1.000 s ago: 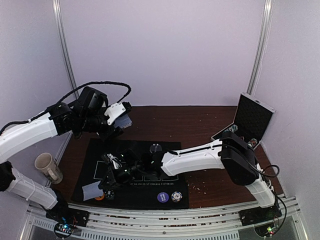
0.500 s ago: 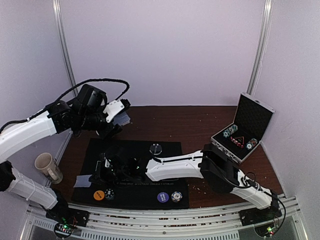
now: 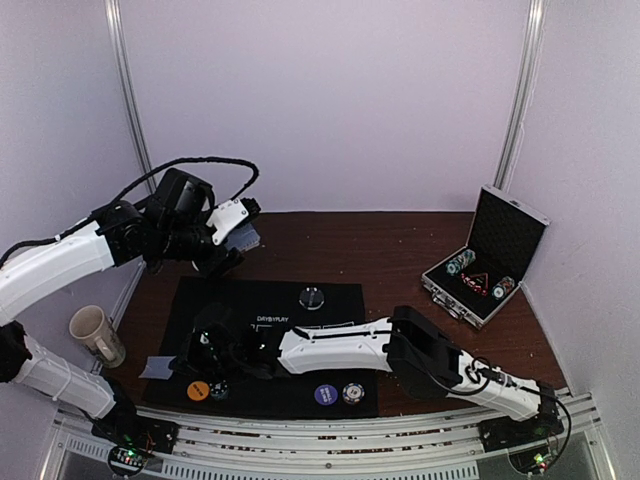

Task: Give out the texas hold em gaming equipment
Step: Distribute the poker card in the big blind area.

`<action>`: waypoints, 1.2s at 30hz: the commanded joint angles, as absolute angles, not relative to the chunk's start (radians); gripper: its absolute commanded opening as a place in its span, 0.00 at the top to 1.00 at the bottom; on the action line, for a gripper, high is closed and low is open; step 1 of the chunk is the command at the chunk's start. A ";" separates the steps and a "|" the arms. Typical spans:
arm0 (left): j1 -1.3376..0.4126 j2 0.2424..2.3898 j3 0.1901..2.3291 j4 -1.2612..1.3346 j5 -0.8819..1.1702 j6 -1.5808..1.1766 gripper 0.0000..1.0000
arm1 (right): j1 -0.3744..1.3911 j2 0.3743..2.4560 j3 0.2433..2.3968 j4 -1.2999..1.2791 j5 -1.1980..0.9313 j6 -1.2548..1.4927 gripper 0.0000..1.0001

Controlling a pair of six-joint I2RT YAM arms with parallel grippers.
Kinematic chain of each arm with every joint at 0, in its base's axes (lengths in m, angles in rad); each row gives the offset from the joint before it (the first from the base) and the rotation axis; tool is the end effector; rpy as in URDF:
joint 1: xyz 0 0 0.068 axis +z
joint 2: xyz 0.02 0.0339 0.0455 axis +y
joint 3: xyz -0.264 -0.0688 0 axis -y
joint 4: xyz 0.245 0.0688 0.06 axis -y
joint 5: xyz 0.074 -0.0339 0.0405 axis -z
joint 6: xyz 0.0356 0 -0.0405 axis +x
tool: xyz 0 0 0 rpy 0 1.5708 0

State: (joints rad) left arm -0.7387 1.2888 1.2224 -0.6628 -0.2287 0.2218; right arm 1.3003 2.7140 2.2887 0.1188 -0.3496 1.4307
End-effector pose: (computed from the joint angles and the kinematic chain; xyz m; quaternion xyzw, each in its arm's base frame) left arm 0.2095 -0.1799 0.3383 0.3776 0.8258 -0.0030 0.4190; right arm 0.1514 0.5917 0.1441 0.0508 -0.7995 -0.5983 0.0187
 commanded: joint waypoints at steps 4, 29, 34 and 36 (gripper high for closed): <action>-0.723 1.293 1.230 -0.614 -0.216 0.221 0.39 | 1.312 2.785 2.359 0.111 -0.357 1.505 0.99; -0.719 1.296 1.232 -0.610 -0.195 0.231 0.38 | 1.336 2.666 2.362 0.043 -0.272 1.395 0.42; -0.719 1.295 1.235 -0.611 -0.195 0.232 0.38 | 1.337 2.646 2.359 0.039 -0.255 1.374 0.40; -0.719 1.296 1.237 -0.612 -0.196 0.232 0.38 | 1.337 2.638 2.358 0.028 -0.247 1.361 0.40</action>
